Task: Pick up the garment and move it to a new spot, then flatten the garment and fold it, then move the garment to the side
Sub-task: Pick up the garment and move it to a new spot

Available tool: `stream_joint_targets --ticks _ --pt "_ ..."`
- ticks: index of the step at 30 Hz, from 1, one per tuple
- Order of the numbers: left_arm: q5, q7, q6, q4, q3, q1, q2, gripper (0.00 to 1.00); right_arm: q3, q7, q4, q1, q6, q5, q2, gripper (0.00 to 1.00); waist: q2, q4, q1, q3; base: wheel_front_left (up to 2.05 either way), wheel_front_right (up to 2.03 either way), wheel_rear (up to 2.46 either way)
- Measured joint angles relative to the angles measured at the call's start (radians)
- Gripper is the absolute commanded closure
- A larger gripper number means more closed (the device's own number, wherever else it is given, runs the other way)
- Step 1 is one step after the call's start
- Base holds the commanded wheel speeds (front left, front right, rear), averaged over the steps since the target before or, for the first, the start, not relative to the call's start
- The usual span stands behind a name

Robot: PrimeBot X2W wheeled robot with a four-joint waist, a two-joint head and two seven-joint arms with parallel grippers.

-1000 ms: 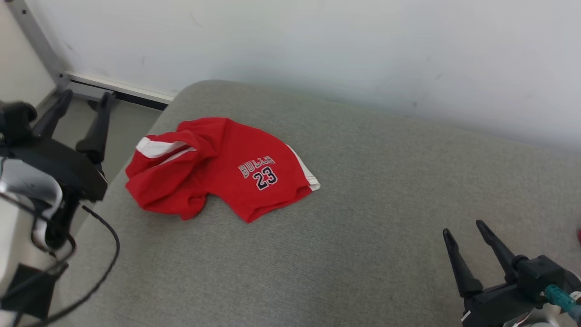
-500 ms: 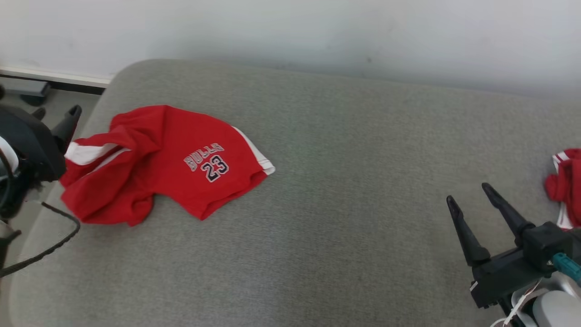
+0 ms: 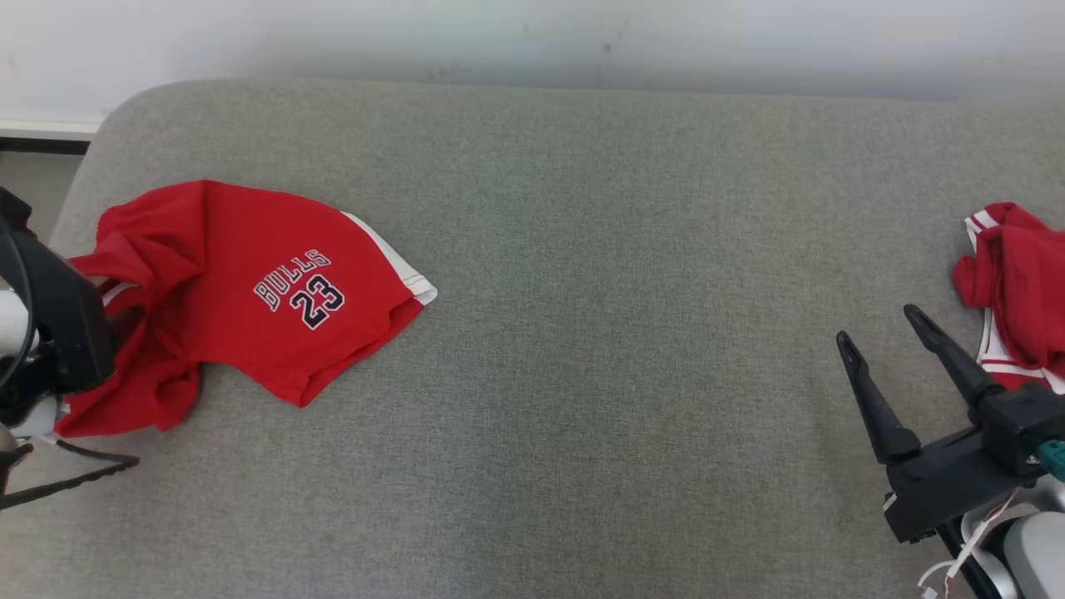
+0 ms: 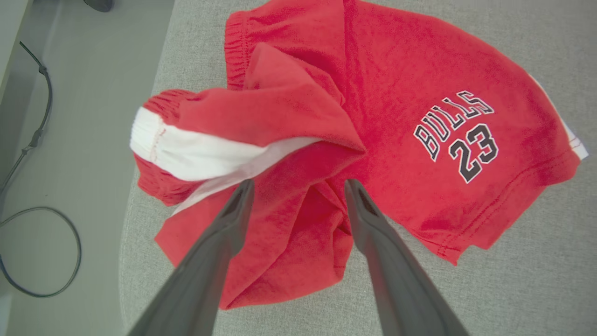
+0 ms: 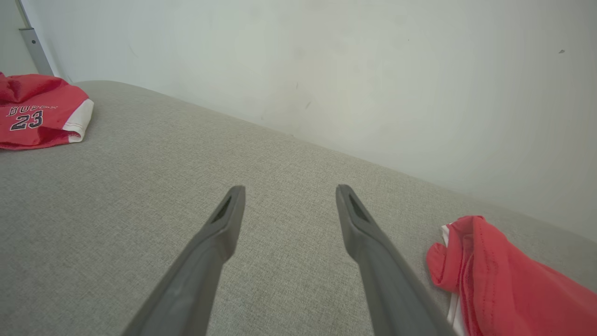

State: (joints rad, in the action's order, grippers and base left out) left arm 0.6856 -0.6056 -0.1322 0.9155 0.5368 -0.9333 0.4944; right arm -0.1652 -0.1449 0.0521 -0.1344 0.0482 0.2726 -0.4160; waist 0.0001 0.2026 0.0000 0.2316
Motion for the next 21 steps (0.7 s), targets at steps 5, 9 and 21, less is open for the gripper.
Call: stream_joint_targets --ticks 5,9,21 --pt "0.016 -0.040 0.000 0.025 0.026 0.000 -0.012 0.00 0.007 0.014 -0.025 0.002 -0.001 0.000 -0.016 0.00 0.0001 -0.009 0.0001 0.021 0.00 0.00 0.00" --pt "0.020 -0.053 0.000 0.042 0.042 0.000 -0.015 0.00 0.006 0.028 -0.044 0.003 -0.005 -0.002 -0.017 0.00 0.0000 -0.011 0.0000 0.038 0.00 0.00 0.00" --pt "0.020 -0.042 0.000 0.050 0.130 -0.044 -0.016 1.00 0.001 0.057 -0.060 -0.002 -0.013 -0.006 -0.025 0.00 0.0000 0.000 0.0001 0.061 0.00 0.00 0.00"
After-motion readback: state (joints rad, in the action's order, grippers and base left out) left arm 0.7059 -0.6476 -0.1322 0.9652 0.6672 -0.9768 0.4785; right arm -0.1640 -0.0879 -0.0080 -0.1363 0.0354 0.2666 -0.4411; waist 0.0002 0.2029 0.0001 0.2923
